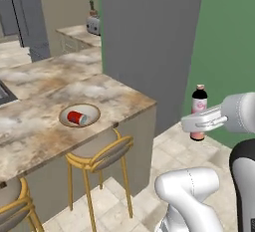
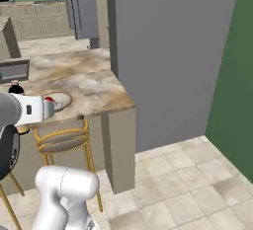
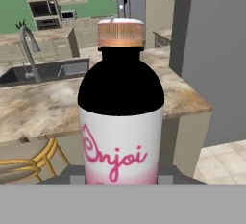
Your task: Open the fridge, grab two sodas, and place both sodas inside the bowl with ice on the dining counter.
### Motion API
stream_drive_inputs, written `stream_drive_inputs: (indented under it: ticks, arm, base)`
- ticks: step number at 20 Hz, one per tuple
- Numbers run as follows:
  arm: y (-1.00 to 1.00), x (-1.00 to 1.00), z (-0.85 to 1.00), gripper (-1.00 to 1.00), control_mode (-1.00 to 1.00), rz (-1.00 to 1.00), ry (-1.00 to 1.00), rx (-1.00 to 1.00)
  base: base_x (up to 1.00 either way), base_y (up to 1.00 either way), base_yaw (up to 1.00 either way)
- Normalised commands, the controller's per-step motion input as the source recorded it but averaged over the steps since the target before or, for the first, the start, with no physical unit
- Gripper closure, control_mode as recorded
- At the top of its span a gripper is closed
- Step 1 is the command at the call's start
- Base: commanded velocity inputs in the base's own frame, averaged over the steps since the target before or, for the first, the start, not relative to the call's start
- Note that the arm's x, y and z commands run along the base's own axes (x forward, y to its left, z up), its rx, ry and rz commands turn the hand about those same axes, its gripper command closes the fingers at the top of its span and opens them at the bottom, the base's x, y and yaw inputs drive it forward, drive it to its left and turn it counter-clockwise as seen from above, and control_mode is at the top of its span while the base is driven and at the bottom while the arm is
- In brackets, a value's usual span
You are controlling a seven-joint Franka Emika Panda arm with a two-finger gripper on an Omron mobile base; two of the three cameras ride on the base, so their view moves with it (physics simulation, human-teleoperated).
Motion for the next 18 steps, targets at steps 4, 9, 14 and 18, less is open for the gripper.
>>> stream_drive_inputs:
  ticks: [4, 9, 14, 18]
  arm:
    - [0.00, 0.00, 0.00, 1.00, 1.00, 0.00, 0.00, 0.00]
    - [0.00, 0.00, 0.00, 1.00, 1.00, 0.00, 0.00, 0.00]
    - [0.00, 0.00, 0.00, 1.00, 1.00, 0.00, 0.00, 0.00]
    - [0.00, 0.00, 0.00, 1.00, 1.00, 0.00, 0.00, 0.00]
  base:
    - [0.61, -0.01, 0.49]
    - [0.69, -0.05, 0.49]
    - [0.74, -0.06, 0.48]
    - [0.80, -0.21, 0.39]
